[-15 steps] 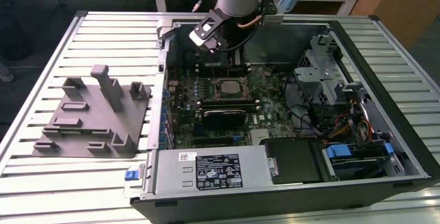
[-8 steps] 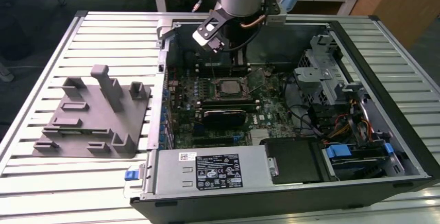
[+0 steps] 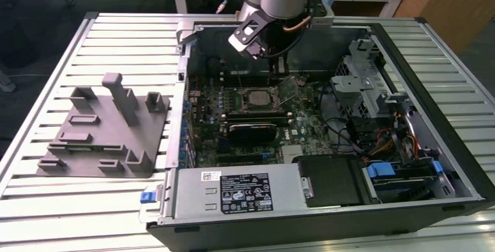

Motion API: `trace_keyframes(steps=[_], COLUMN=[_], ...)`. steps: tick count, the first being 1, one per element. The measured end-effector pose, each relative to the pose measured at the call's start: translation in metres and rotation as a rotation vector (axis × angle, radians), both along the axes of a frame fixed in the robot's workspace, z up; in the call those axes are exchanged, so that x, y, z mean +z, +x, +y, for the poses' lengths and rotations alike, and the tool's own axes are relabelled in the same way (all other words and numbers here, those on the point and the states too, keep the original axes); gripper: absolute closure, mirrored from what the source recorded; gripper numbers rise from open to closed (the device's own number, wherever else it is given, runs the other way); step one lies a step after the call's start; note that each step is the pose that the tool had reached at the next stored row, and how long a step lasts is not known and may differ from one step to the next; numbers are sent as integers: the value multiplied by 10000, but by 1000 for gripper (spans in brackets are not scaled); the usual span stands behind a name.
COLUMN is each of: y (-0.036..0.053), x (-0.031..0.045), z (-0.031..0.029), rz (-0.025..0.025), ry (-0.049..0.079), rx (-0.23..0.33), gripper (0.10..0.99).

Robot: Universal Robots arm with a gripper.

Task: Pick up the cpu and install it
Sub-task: 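Close the cpu cover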

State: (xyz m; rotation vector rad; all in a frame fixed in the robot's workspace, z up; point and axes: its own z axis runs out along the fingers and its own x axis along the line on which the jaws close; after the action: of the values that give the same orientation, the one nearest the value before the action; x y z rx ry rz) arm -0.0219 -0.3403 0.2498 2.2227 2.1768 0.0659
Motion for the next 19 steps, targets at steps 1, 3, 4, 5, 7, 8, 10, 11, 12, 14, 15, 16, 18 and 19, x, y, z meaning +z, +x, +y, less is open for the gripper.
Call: trace_keyframes(steps=[1,3,4,5,7,8,10,11,12,14,15,16,18,19], y=[24,67,73,74,74,74,74,74,74,75,84,102,157,186], x=[0,0,0,0,15,27,39,39,39,41,41,41,41,41], z=[0,0,0,0,0,0,1,1,1,0,0,0,0,0], rz=[0,0,0,0,0,0,-1,-1,-2,0,0,0,1,1], ry=[1,1,0,0,-2,0,2,2,3,1,0,0,0,1], rx=[-1,0,1,1,0,0,0,0,0,1,2,-1,-3,-5], gripper=[980,980,980,980,980,980,980,980,980,980,980,980,980,980])
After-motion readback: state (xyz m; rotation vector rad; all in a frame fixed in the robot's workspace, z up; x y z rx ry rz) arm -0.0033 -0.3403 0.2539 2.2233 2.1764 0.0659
